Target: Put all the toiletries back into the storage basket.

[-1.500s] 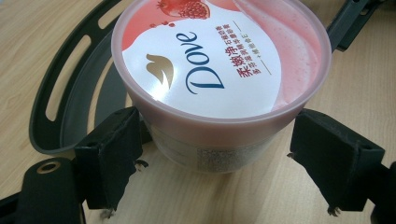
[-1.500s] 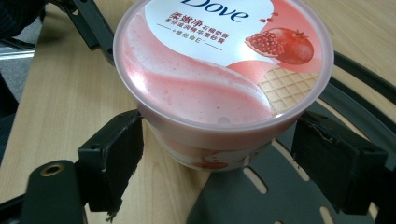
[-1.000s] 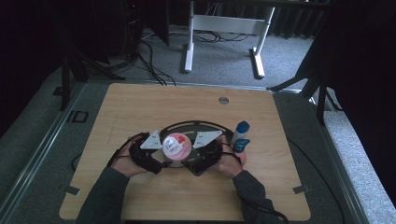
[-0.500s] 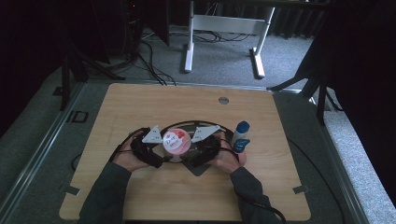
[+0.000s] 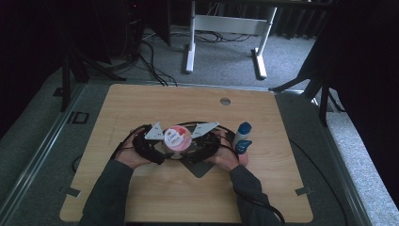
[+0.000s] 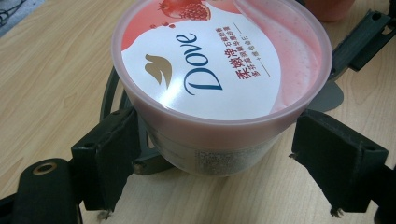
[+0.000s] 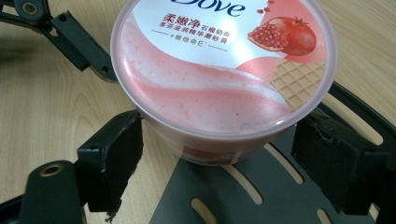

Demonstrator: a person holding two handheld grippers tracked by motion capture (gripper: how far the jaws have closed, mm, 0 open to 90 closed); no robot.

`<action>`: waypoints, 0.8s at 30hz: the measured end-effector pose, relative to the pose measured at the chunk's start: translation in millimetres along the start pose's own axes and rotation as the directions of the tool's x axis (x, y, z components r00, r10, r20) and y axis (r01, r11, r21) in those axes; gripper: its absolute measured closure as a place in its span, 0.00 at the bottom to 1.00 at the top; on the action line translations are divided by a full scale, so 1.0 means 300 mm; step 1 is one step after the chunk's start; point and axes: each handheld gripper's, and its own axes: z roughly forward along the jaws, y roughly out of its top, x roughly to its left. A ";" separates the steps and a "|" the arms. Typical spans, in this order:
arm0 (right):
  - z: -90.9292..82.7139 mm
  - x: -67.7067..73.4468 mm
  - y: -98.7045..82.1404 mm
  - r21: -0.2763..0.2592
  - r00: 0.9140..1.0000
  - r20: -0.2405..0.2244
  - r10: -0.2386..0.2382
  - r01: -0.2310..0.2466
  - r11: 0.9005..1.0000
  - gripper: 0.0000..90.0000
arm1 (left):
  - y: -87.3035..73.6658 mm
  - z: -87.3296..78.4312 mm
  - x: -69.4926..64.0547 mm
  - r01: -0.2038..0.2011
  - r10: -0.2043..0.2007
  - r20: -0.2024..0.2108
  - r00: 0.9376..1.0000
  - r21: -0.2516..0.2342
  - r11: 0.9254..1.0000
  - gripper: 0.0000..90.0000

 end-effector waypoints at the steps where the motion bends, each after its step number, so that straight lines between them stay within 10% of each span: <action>1: 0.002 -0.002 0.001 0.002 1.000 0.003 0.000 0.000 1.000 0.18 | -0.001 0.002 0.002 0.005 -0.005 -0.001 1.000 -0.001 1.000 0.18; 24: 0.026 -0.041 0.032 0.044 0.998 0.063 0.010 -0.013 0.999 0.20 | 0.003 0.043 0.051 0.038 -0.039 -0.033 0.999 -0.018 0.999 0.18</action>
